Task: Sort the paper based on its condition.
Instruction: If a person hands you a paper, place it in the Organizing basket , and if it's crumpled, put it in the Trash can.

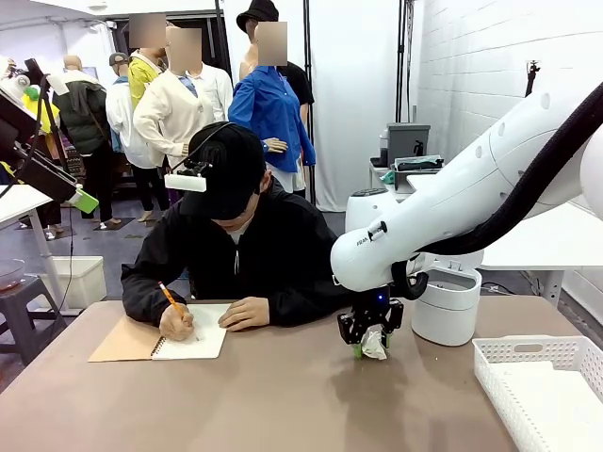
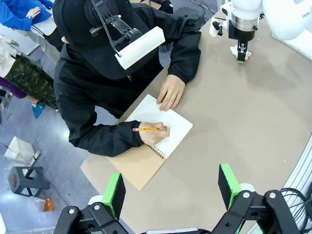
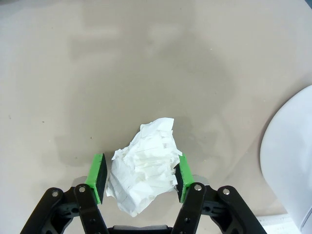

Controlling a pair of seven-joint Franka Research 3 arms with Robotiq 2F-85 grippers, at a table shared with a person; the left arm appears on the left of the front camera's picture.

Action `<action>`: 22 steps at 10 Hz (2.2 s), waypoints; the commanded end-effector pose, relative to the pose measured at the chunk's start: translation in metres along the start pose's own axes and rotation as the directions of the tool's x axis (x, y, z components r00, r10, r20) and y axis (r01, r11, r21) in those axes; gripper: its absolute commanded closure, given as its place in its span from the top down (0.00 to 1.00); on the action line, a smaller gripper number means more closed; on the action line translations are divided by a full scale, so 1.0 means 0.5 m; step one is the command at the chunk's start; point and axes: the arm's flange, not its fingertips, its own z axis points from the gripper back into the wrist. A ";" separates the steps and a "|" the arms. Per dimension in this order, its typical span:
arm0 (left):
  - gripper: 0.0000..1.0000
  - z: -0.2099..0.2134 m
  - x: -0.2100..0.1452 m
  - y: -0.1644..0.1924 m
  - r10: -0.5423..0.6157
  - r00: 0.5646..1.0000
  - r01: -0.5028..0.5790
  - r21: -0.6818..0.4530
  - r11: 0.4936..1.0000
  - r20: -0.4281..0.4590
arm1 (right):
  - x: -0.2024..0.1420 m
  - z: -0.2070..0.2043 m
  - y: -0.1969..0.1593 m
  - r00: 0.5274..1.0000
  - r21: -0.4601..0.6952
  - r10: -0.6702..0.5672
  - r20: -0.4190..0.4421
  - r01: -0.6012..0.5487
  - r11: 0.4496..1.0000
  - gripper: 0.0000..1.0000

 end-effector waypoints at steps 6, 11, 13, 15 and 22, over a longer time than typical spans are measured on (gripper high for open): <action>1.00 0.000 0.000 0.000 0.000 1.000 0.000 -0.001 1.000 0.001 | -0.021 0.064 0.004 0.998 0.042 -0.054 0.015 0.053 0.998 0.51; 1.00 0.000 0.000 0.000 0.000 1.000 0.000 -0.001 1.000 0.001 | -0.069 0.279 0.006 0.989 0.179 0.109 0.102 -0.126 0.976 0.51; 1.00 0.000 0.000 0.000 0.000 1.000 0.000 -0.001 1.000 0.001 | -0.082 0.346 0.001 0.982 0.157 0.127 0.139 -0.149 0.976 0.51; 1.00 0.000 0.000 0.000 0.000 1.000 0.000 -0.001 1.000 0.001 | -0.095 0.402 -0.019 0.979 0.137 0.127 0.157 -0.149 0.979 0.51; 1.00 0.000 0.000 0.000 0.000 1.000 0.000 -0.001 1.000 0.001 | -0.085 0.432 -0.151 0.969 -0.046 0.009 0.248 0.002 0.999 0.51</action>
